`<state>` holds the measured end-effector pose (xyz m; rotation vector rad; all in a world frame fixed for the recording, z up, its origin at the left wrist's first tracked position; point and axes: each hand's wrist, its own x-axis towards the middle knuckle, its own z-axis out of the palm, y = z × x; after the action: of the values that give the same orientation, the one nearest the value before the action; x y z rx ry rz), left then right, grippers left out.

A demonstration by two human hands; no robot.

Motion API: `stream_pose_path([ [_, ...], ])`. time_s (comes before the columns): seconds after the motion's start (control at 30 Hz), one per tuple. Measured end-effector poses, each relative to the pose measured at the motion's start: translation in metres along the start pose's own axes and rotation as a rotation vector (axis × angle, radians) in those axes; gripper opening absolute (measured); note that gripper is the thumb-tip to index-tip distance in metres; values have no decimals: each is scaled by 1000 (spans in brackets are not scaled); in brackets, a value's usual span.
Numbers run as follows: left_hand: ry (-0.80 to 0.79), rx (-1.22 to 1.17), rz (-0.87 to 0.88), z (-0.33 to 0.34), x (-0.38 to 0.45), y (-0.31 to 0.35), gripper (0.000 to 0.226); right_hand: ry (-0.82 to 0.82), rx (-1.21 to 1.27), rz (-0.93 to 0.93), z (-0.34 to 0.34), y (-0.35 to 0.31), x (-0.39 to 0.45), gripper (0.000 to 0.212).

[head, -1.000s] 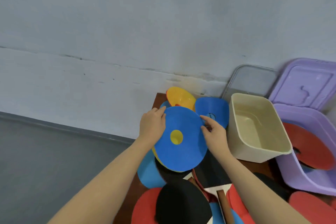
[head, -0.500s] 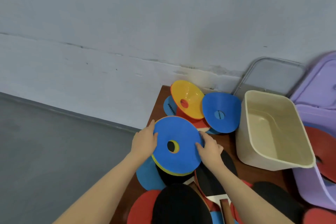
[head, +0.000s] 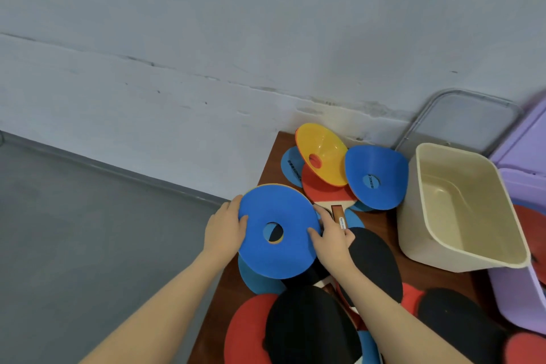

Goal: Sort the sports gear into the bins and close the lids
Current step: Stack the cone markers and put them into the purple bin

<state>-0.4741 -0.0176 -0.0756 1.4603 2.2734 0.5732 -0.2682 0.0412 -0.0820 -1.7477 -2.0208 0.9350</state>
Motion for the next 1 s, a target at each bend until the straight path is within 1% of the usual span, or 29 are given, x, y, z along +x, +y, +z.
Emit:
stream_pose_path([
  [0.1,54,-41,58,-2,-8,0,48,38,42,-50,-7,-12,-11,47],
  [0.23,132,-74,156,-17,-14,5,48,137,96,-108,-19,-19,-32,48],
  [0.33,149,-127,231,-25,-20,18,49,223,95,-131,-31,-21,-50,49],
  [0.5,188,-173,413,-27,-32,51,48,406,149,-123,-62,-19,-80,50],
  [0.63,206,-175,519,-25,-35,99,54,495,161,-168,-107,-4,-93,53],
  [0.77,234,-139,634,-11,-36,155,53,575,206,-199,-150,24,-98,49],
  [0.9,240,-117,703,18,-35,216,50,640,114,-208,-198,66,-96,50],
  [1.0,225,-99,716,49,-37,270,51,660,40,-156,-236,115,-87,53],
])
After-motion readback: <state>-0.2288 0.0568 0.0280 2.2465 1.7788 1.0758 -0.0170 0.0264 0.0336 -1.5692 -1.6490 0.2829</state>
